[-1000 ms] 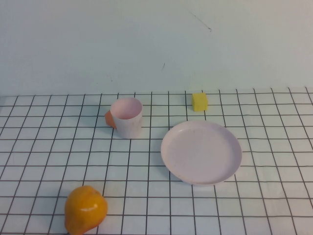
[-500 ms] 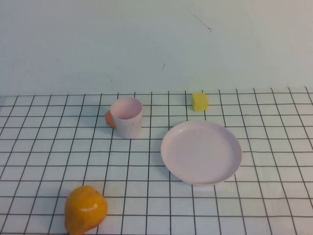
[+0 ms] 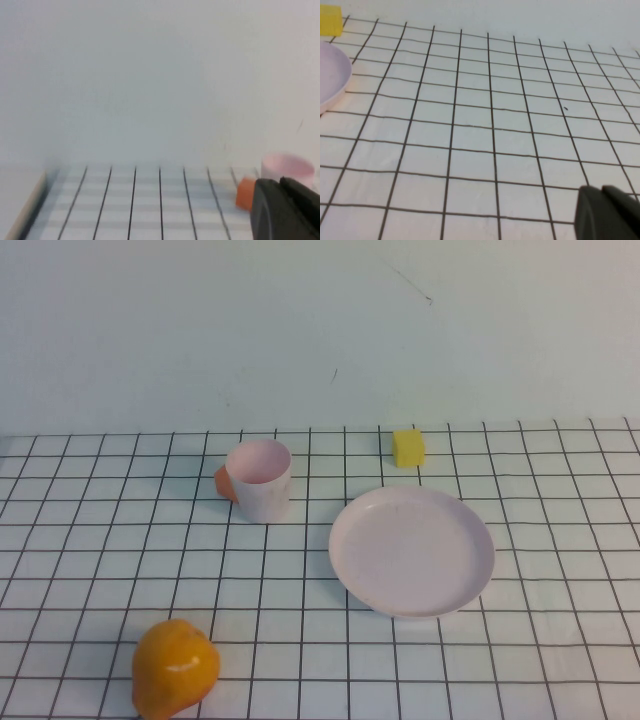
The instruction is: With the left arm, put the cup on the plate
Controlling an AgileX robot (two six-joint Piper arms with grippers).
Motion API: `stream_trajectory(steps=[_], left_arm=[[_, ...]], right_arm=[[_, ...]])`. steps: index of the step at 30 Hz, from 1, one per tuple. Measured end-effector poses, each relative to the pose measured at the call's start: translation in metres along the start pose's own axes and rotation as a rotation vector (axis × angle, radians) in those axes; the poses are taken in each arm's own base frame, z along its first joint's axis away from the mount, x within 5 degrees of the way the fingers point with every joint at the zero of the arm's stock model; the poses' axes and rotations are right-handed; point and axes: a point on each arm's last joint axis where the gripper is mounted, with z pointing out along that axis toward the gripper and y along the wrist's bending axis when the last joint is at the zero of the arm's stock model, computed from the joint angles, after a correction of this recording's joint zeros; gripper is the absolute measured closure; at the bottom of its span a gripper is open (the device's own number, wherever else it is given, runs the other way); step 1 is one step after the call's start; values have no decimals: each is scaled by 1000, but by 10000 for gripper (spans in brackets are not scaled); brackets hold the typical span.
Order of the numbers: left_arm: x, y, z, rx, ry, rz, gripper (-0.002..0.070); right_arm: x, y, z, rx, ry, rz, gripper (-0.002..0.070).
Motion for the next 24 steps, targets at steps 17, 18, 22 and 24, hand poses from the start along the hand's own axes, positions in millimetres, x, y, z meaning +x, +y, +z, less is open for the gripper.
stream_trajectory(steps=[17,18,22,24], left_arm=[[-54,-9,-19,106,-640,-17,677],[-54,-8,-19,104,-640,-24,677],[-55,-6,-19,94,-642,-78,677],[-56,-4,-19,95,-654,-142,677]], right_arm=[[0,0,0,0,0,0,678],[0,0,0,0,0,0,678],[0,0,0,0,0,0,678],[0,0,0,0,0,0,678]])
